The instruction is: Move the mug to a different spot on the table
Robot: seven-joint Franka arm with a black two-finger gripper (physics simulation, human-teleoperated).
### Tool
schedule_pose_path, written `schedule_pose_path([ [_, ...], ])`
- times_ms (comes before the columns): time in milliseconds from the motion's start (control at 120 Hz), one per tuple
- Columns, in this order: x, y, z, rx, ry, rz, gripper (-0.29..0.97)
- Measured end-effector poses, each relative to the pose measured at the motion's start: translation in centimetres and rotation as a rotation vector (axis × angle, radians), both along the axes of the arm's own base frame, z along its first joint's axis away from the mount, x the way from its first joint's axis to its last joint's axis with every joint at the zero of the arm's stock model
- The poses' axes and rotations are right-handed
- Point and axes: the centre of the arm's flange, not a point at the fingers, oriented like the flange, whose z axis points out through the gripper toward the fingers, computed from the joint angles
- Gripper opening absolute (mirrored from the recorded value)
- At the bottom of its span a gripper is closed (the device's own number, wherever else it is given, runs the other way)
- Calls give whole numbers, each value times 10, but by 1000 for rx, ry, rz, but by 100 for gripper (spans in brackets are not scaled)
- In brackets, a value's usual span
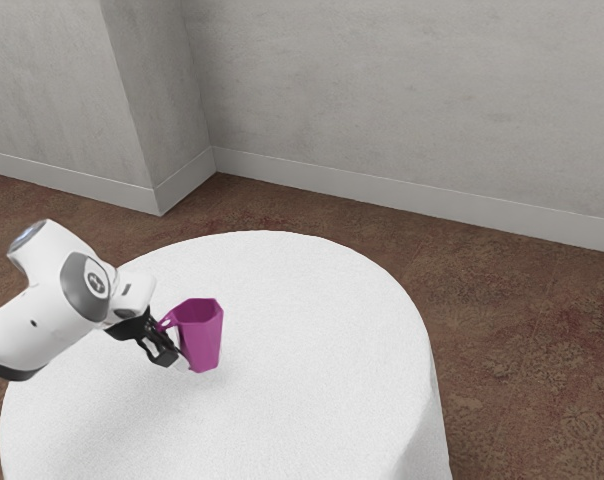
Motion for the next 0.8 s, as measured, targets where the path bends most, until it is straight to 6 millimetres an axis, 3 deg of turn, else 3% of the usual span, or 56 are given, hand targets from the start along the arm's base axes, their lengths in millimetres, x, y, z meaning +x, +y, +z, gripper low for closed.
schedule_pose_path([
  [175,-1,9,-4,0,5,30,-11],
  [392,0,17,-23,-4,45,50,-11],
  [800,23,22,-26,10,26,61,-11],
])
